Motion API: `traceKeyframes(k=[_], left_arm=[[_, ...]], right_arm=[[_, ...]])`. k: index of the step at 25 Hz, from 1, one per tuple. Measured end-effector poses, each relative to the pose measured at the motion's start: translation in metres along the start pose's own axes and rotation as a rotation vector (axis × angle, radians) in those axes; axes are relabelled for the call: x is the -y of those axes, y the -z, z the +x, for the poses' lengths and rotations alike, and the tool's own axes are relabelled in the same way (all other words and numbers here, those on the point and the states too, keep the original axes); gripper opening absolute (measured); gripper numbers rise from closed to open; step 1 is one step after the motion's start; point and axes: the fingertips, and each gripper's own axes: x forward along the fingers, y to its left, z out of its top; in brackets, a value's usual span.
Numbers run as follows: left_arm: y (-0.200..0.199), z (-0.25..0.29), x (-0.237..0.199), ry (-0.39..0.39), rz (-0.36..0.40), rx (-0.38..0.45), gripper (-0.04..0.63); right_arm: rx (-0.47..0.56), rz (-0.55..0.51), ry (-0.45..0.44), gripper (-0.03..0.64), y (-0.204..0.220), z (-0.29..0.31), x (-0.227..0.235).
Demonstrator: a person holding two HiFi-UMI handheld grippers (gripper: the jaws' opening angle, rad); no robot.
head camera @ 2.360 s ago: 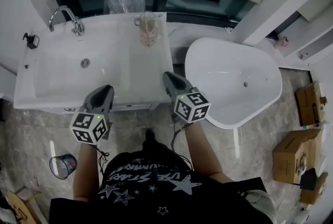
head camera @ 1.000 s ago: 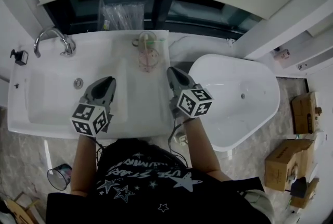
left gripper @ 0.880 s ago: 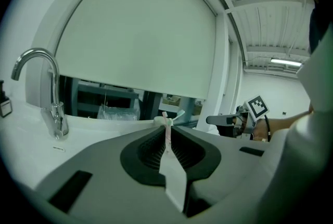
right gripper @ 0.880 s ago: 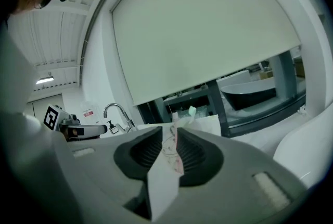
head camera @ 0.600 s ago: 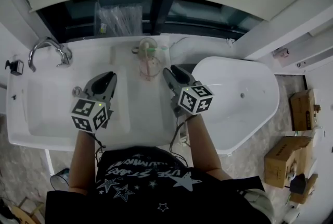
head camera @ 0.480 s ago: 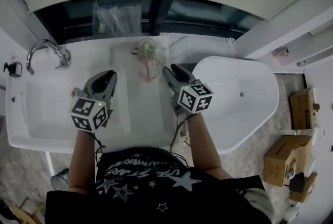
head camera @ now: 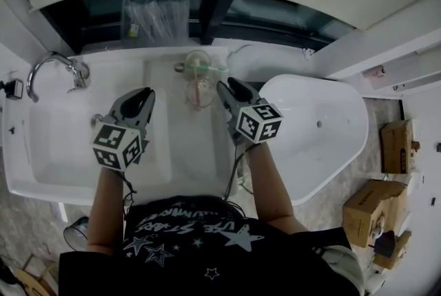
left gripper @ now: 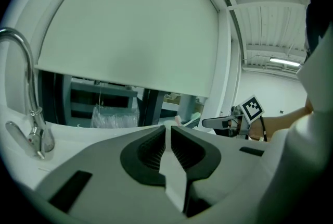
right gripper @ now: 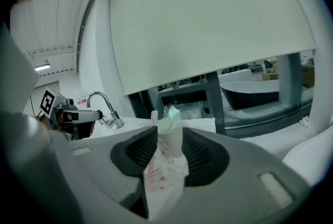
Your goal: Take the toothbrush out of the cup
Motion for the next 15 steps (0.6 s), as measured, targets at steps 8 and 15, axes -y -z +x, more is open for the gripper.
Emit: traceKeyframes(k=[8, 15], left_arm=[[0.0, 0.02, -0.012, -0.005, -0.009, -0.012, 0.038], [0.005, 0.029, -0.015, -0.007, -0.015, -0.03, 0.038]], right_arm=[[-0.021, 0.009, -0.013, 0.147, 0.0, 0.029, 0.01], [-0.018, 0.0, -0.024, 0.141, 0.002, 0.043, 0.013]])
